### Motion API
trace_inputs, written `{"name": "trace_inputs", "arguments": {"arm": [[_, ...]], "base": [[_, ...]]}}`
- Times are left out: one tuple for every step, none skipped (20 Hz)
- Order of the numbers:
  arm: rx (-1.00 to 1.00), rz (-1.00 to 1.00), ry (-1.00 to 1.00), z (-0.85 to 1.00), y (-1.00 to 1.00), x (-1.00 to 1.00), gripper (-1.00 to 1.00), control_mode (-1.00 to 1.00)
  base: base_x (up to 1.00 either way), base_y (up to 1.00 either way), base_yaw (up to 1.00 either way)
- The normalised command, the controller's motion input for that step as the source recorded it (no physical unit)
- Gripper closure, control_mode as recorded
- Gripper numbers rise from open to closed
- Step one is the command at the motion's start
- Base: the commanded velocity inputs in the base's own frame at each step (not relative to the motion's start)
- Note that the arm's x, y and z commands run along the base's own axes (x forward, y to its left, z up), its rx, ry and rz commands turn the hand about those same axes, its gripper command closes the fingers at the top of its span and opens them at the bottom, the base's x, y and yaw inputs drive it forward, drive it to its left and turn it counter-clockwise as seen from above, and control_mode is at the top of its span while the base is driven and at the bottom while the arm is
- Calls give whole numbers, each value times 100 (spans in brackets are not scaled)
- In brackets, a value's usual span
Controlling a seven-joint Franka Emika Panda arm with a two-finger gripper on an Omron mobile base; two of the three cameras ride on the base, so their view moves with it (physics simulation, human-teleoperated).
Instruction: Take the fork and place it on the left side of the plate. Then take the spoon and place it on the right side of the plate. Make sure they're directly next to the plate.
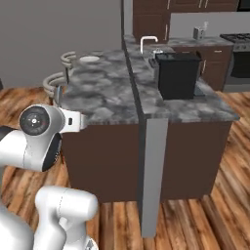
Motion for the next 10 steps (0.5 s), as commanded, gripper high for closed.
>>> {"name": "trace_inputs", "arguments": {"arm": [[0, 0, 0, 0, 0, 0, 100, 100], [0, 0, 0, 0, 0, 0, 100, 100], [0, 0, 0, 0, 0, 0, 100, 100], [0, 0, 0, 0, 0, 0, 100, 100], [0, 0, 0, 0, 0, 0, 100, 100], [0, 0, 0, 0, 0, 0, 100, 100], [0, 0, 0, 0, 0, 0, 100, 100], [0, 0, 0, 0, 0, 0, 100, 100], [0, 0, 0, 0, 0, 0, 100, 100], [0, 0, 0, 0, 0, 0, 100, 100]], "base": [[59, 92, -43], [57, 94, -42], [53, 100, -40], [42, 100, -36], [35, 100, -35], [28, 100, -33], [17, 100, -31], [16, 100, -30], [14, 100, -30], [3, 100, -28]]}}
